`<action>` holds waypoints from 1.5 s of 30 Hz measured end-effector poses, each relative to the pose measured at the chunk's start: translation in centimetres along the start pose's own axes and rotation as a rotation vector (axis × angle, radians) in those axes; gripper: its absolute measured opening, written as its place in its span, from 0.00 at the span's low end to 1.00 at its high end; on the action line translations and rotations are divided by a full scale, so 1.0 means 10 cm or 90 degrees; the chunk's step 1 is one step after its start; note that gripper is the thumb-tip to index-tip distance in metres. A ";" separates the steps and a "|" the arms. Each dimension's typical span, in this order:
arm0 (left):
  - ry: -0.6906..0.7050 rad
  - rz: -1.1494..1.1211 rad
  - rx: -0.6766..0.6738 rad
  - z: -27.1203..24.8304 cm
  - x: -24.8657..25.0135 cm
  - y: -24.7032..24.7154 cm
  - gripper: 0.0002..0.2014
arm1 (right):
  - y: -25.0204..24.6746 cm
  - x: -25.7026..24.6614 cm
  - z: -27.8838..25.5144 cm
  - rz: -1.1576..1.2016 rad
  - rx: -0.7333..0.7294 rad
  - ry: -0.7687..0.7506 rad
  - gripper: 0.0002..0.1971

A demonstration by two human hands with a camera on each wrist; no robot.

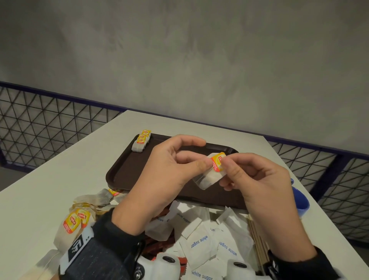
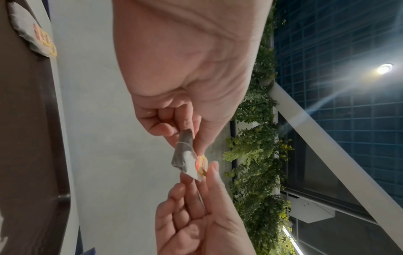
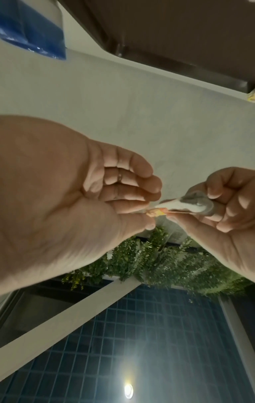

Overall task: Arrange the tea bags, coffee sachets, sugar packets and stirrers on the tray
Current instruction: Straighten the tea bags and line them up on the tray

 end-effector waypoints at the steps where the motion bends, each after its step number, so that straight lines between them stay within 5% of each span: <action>1: 0.006 0.002 0.001 -0.01 0.03 -0.01 0.19 | 0.02 -0.04 0.00 -0.002 -0.013 0.011 0.12; 7: 0.035 0.119 -0.048 -0.09 0.48 -0.48 0.16 | 0.39 -0.39 0.28 0.042 -0.171 0.036 0.10; 10: 0.057 0.152 0.002 -0.06 0.74 -1.08 0.14 | 0.75 -0.43 0.61 -0.010 -0.283 0.106 0.15; 16: -0.027 -0.059 0.053 -0.08 0.52 -2.18 0.12 | 1.61 0.10 1.20 -0.288 -0.492 0.190 0.05; 27: -0.108 -0.222 0.124 0.04 0.10 -2.42 0.12 | 2.61 1.04 1.87 -0.417 -0.489 0.274 0.13; 35: -0.152 -0.251 0.166 0.13 -0.07 -2.47 0.09 | 2.67 1.15 1.96 -0.515 -0.419 0.283 0.08; 40: -0.172 -0.266 0.194 0.16 -0.14 -2.51 0.03 | 2.65 1.17 1.84 -0.507 -0.417 0.304 0.17; 45: -0.171 -0.266 0.188 0.19 -0.19 -2.52 0.03 | 2.70 1.13 1.77 -0.480 -0.431 0.281 0.15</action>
Point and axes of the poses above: each hand's wrist, its own z-axis towards the middle knuckle, its own y-axis out of the palm, x = y × z, the point moved 3 cm from there along z, towards the middle knuckle
